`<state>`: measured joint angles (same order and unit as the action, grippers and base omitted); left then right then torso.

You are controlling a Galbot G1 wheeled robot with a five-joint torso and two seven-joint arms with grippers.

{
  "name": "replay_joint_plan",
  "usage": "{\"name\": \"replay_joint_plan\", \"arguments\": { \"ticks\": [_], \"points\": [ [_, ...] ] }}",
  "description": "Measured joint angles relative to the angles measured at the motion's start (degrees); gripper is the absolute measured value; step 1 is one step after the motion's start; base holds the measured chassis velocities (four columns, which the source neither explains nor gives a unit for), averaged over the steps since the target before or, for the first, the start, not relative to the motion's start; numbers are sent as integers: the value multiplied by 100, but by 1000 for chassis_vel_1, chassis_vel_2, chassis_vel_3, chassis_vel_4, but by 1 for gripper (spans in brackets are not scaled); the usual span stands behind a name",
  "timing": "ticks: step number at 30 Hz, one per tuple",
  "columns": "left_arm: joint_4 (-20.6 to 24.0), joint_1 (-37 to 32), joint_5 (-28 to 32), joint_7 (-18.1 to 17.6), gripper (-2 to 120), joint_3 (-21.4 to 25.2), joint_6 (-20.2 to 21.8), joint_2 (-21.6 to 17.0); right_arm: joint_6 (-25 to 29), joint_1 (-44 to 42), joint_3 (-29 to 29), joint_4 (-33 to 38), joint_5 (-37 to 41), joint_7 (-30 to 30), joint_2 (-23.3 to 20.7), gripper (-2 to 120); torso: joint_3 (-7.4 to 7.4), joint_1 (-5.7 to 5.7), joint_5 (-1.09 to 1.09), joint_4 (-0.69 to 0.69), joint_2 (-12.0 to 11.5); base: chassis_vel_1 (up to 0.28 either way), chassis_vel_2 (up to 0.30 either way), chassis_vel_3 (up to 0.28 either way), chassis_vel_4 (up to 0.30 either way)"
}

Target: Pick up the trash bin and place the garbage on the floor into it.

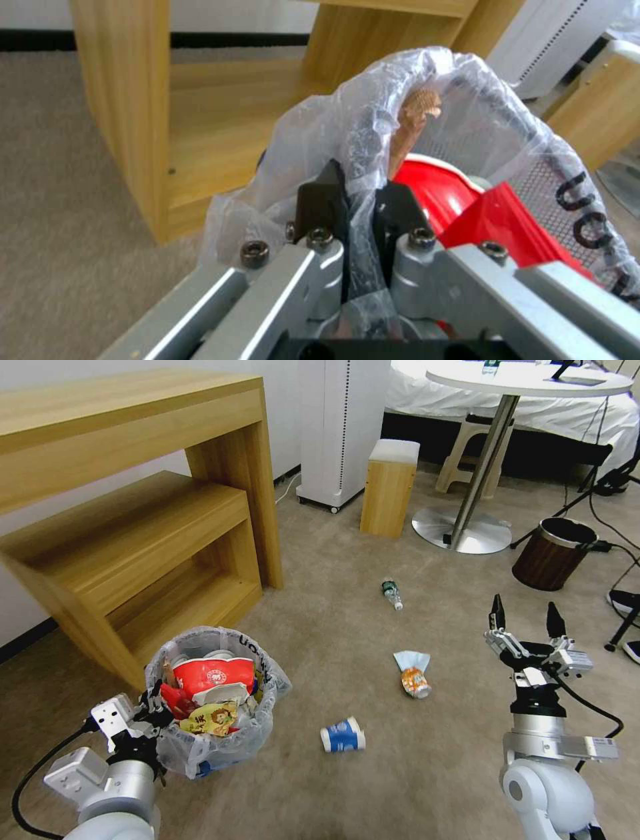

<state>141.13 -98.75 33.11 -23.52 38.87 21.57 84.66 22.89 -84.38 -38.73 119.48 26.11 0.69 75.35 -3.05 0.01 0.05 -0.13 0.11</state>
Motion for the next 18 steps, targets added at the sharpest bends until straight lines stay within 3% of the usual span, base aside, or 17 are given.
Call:
{"name": "replay_joint_plan", "arguments": {
  "ticks": [8, 11, 12, 16, 17, 18],
  "points": [
    [29, -11, 5, 0, 3, 11, 7, -19, -382, -112, 139, -104, -343, 56, -62, 100, 5, -1, -2, -1, 1, -10, 20, 12, -5],
    [6, 5, -43, -2, 3, -40, 11, -12, -1319, -302, 314, -42, -391, -1, -387, 100, 5, -1, -2, -2, 2, 32, -18, -35, 22],
    [6, 5, -43, -2, 3, -40, 11, -12, -1319, -302, 314, -42, -391, -1, -387, 100, 5, -1, -2, -2, 2, 0, 0, 0, 0],
    [-19, 4, -98, -1, 3, -107, 12, 45, -2426, -433, 856, -147, -365, 28, -981, 100, 4, -1, -1, -1, 2, 0, 0, 0, 0],
    [-19, 4, -98, -1, 3, -107, 12, 45, -2426, -433, 856, -147, -365, 28, -981, 100, 4, -1, -1, -1, 2, 0, 0, 0, 0],
    [-24, 10, -100, -2, 3, -105, 13, 44, -2847, -413, 1023, -222, -362, 91, -1133, 100, 4, -1, 0, -1, 2, 0, 0, 0, 0]
  ]
}}
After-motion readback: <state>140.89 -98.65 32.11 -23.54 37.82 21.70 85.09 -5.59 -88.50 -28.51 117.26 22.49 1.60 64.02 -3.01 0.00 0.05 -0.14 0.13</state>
